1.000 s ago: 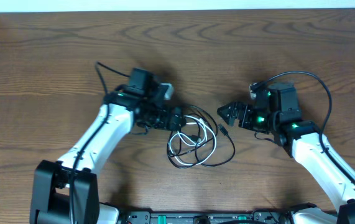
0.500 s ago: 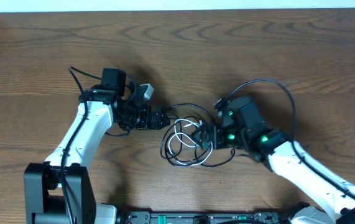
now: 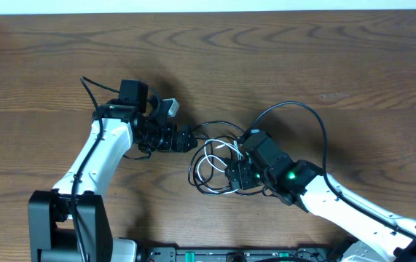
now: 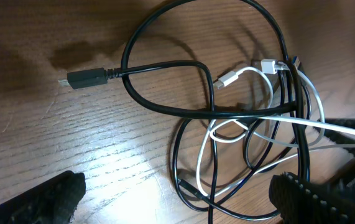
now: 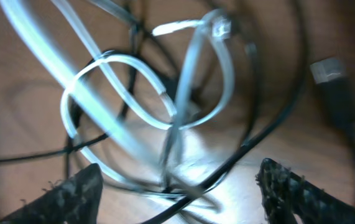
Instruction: Untangle cables
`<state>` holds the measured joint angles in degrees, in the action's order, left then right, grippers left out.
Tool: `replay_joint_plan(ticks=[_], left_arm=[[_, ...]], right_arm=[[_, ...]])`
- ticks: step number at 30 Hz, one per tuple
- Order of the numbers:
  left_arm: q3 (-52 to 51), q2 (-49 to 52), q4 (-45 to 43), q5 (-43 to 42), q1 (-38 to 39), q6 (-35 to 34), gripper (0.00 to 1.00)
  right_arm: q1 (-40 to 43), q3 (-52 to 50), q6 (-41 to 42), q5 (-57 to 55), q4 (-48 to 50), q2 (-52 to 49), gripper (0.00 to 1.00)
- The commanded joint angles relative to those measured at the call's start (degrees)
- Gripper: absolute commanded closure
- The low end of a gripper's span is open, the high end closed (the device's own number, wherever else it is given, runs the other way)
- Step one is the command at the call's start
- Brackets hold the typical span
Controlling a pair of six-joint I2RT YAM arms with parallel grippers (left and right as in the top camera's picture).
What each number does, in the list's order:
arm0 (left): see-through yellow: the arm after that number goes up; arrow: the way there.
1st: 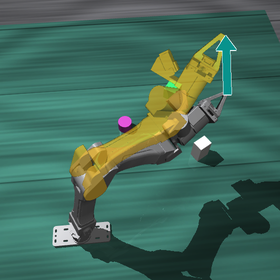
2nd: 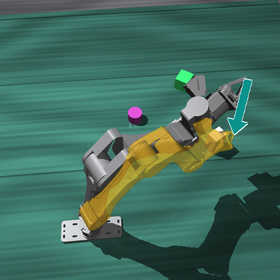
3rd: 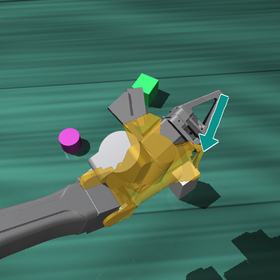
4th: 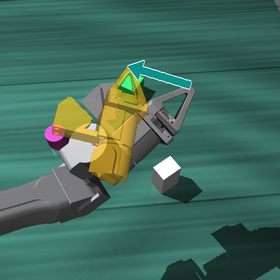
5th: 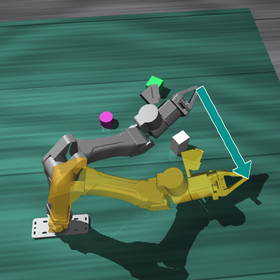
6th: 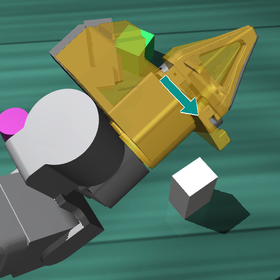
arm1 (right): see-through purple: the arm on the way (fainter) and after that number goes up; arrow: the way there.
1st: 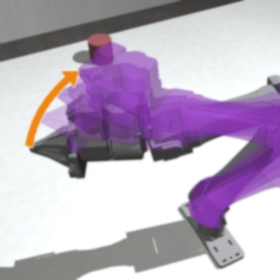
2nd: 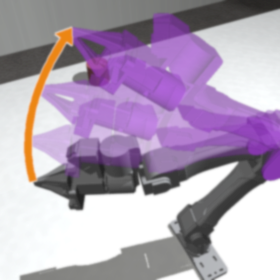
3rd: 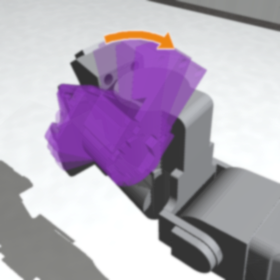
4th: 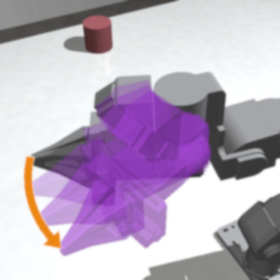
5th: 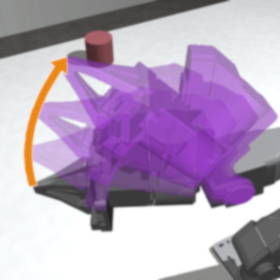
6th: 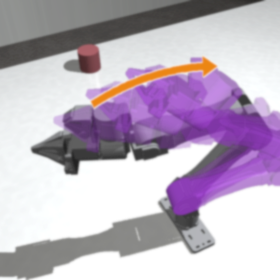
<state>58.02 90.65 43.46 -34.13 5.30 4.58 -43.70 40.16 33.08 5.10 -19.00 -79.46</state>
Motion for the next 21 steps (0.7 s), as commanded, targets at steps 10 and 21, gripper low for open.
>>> replay_joint_plan(ticks=[10, 21], left_arm=[[1.5, -0.1, 0.2, 0.8, -0.2, 1.0, 0.0], [1.5, -0.1, 0.2, 0.8, -0.1, 1.0, 0.0]], right_arm=[[-0.2, -0.1, 0.3, -7.7, -0.4, -0.4, 0.65], [3.8, 0.0, -8.2, 8.7, 1.9, 3.4, 0.99]])
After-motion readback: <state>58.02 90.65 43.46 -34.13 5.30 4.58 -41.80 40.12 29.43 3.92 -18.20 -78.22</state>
